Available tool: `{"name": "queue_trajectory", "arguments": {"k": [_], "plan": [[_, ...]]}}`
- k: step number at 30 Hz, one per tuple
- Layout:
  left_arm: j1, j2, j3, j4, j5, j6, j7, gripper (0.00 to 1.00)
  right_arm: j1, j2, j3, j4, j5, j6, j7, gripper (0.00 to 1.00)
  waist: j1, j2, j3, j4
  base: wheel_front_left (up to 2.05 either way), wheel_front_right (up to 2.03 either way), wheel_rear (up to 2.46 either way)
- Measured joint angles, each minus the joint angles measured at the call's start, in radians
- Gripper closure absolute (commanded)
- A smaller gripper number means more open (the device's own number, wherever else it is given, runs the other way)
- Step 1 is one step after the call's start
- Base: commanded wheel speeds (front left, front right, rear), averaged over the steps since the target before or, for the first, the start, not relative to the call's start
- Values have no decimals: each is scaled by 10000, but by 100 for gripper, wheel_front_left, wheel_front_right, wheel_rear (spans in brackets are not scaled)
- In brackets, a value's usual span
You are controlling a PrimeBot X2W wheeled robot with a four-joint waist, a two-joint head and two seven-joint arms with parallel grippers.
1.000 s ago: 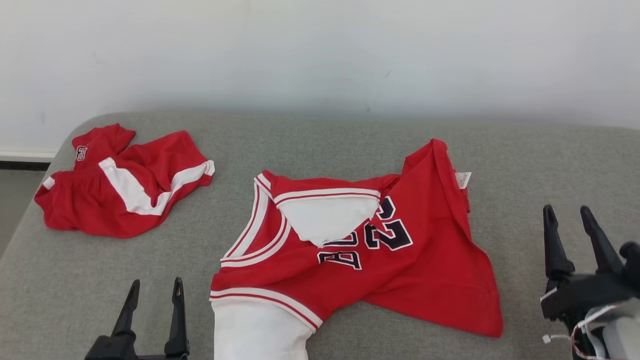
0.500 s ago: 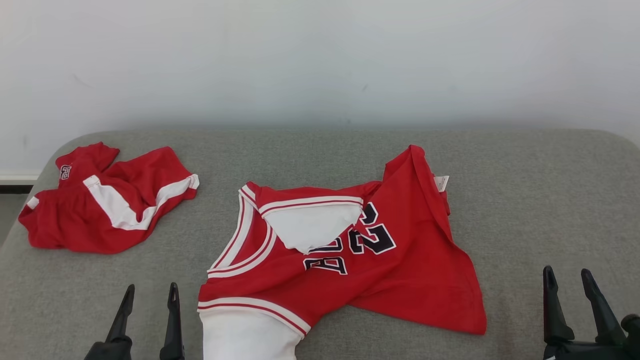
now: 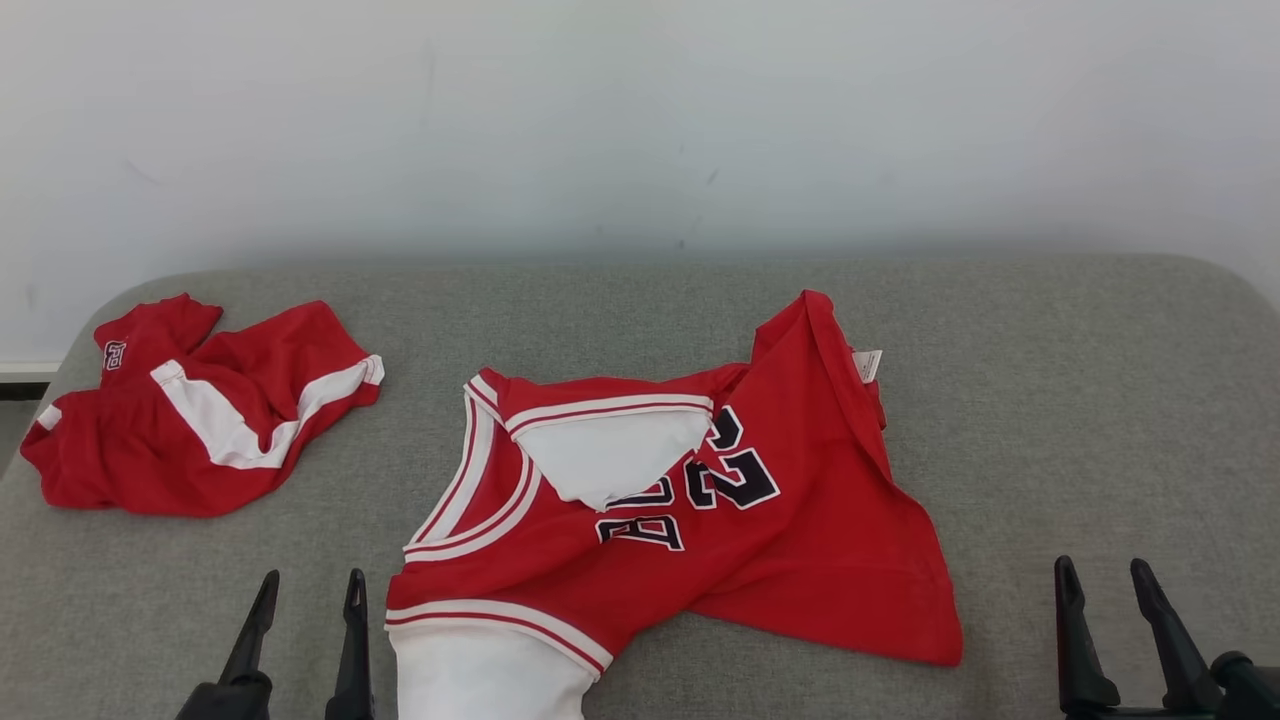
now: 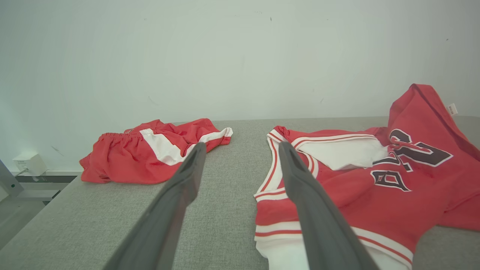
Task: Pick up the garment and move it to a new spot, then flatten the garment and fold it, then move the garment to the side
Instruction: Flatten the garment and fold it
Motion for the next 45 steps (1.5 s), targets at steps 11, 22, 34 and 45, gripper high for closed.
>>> {"name": "queue_trajectory", "arguments": {"k": [11,22,34,45], "plan": [[9,75,-82,50,29,-13,0,0,23,146,500,-207,-259,0,105,0,0,0,32,151,0,0,0],[8,58,-151,146,59,-15,0,0,60,182,602,-169,-282,0,132,0,2,0,28,228,0,0,0],[8,27,-1183,1607,-56,-102,0,0,-360,-148,443,1124,-42,0,102,0,1,0,78,423,0,0,0],[-463,17,-2044,3835,-648,-151,0,0,-1543,-339,976,3567,184,0,90,0,2,0,391,828,0,0,0]]}}
